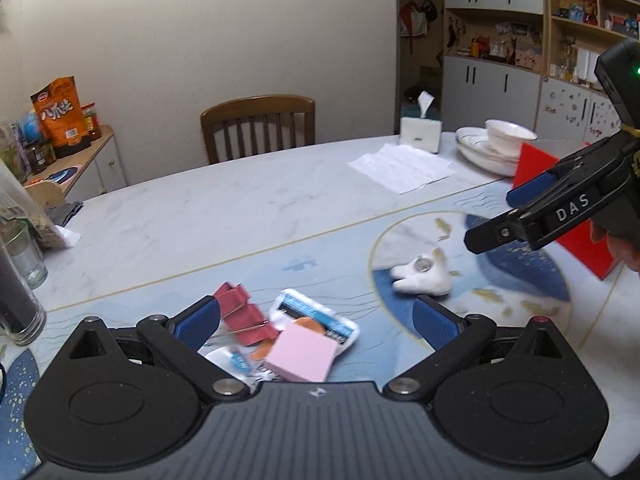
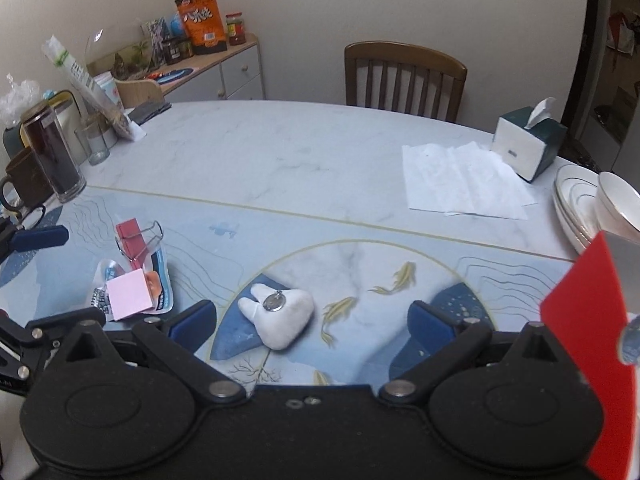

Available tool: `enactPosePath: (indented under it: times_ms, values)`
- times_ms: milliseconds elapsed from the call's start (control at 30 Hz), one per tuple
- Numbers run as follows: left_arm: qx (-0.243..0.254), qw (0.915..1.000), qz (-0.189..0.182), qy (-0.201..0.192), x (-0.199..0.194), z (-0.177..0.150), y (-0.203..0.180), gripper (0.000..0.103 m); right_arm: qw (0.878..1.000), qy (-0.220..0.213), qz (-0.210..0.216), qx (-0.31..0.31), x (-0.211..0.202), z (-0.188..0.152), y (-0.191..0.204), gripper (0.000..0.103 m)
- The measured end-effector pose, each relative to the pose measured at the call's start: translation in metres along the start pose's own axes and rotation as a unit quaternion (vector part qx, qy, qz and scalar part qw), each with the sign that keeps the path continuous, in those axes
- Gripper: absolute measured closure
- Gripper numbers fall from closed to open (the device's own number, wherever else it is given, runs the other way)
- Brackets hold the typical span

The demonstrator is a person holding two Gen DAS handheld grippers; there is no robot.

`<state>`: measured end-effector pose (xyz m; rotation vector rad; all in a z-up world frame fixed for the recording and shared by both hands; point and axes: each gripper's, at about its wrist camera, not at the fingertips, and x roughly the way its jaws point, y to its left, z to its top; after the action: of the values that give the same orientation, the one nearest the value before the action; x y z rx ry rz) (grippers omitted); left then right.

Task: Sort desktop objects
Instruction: 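Withdraw both grippers from the box back toward the table items, then grasp the pink sticky-note pad with the left gripper while the right gripper grasps the white plush toy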

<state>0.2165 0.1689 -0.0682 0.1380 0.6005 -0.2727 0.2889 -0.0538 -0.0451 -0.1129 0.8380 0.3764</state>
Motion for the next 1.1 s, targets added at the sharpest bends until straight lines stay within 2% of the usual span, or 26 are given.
enactPosePath:
  times_ms: [333, 733, 933, 1100]
  values:
    - [-0.002, 0.9999, 0.005, 0.016, 0.016, -0.013, 0.013, 0.000, 1.000, 0.023, 0.002, -0.004, 0.028, 0.001, 0.004, 0.002]
    - [0.000, 0.9994, -0.013, 0.031, 0.031, -0.024, 0.013, 0.001, 0.999, 0.041, 0.003, -0.013, 0.053, 0.002, 0.005, 0.004]
    - [0.013, 0.9988, -0.020, 0.044, 0.040, -0.025, 0.010, 0.012, 0.998, 0.054, 0.005, -0.023, 0.067, 0.002, 0.009, 0.009]
    - [0.016, 0.9983, -0.019, 0.054, 0.045, -0.028, 0.008, 0.031, 0.997, 0.062, 0.012, -0.037, 0.073, 0.000, 0.016, 0.019]
